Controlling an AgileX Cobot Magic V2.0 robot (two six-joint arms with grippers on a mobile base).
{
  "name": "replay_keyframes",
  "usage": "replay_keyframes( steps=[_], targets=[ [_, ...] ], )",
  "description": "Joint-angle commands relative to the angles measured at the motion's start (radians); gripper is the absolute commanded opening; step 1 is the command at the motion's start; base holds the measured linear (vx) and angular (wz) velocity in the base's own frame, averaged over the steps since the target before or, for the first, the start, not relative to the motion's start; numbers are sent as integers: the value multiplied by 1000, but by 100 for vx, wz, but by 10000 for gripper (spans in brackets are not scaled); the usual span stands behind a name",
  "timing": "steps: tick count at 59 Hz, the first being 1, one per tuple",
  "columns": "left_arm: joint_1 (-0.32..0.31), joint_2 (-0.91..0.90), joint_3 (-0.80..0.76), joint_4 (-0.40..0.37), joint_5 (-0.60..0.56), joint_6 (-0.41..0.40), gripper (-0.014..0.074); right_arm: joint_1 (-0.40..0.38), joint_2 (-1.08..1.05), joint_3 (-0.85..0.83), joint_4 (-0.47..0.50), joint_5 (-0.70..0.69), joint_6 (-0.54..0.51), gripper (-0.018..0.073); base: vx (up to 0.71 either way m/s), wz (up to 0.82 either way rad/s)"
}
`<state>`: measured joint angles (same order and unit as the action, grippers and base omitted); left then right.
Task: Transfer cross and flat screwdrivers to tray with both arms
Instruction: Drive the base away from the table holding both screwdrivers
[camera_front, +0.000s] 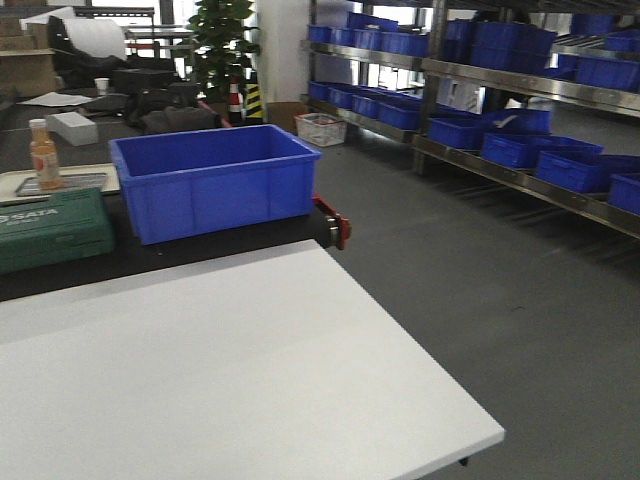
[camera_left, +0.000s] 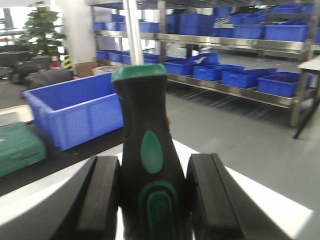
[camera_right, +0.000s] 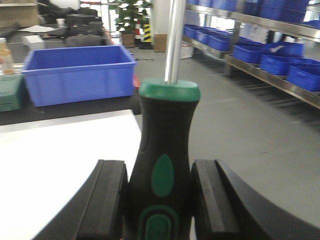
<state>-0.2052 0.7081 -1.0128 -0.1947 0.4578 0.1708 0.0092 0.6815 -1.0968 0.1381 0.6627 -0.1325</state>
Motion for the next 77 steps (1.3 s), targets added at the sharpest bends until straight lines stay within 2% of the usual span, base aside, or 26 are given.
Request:
replay_keyframes(
  steps=[1,42,77],
  targets=[
    [-5,3,-29,-13,-95,-1,3,-1,0,-28,3,-100,-1,-8,-15,-57],
    [-5,3,-29,-13,-95,-1,3,-1,0,-28,3,-100,-1,-8,-9,-48],
    [-5,2,-29,-13,-95,-1,3,-1,0,-28,3,-99,-1,-8,12,-59]
  ],
)
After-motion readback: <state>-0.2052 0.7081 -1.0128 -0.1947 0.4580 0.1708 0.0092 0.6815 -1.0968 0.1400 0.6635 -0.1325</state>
